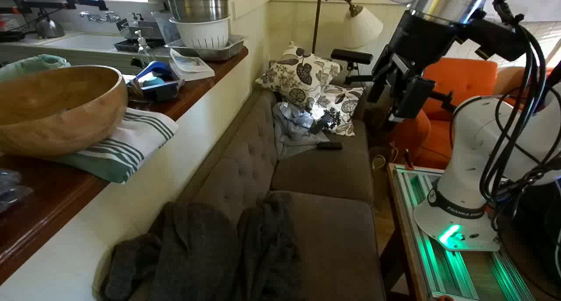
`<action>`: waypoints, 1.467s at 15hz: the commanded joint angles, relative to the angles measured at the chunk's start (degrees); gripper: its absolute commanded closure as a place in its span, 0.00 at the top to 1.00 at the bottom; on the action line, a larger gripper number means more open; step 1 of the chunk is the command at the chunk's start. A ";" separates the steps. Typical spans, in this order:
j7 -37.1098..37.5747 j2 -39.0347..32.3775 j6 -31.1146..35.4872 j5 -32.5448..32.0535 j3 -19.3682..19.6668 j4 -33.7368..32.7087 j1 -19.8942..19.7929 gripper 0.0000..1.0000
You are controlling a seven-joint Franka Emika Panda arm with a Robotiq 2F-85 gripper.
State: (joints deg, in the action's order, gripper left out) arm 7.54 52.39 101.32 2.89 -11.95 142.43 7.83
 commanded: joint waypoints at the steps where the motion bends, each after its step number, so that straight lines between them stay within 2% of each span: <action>1: 0.03 -0.08 -0.16 -0.04 0.02 -0.23 0.03 1.00; 7: 0.03 -0.07 -0.16 -0.04 0.02 -0.26 0.03 1.00; 9: 1.37 0.36 -0.71 -2.82 -0.59 0.98 -1.98 1.00; 11: 1.76 1.40 0.18 -4.83 0.67 4.55 -3.46 1.00; 14: 0.96 2.53 0.38 -5.29 4.41 10.00 -5.41 1.00; 18: -3.66 3.37 3.04 -1.56 13.55 15.78 -6.92 1.00; 20: -5.76 2.32 6.05 0.67 18.37 17.23 -8.32 1.00; 21: -5.91 -1.88 7.38 1.93 20.36 14.76 -9.18 1.00; 22: -4.47 -2.94 8.73 3.21 21.20 15.36 -10.26 1.00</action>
State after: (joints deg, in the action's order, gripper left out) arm 3.84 52.63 106.73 1.90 6.08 157.93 0.39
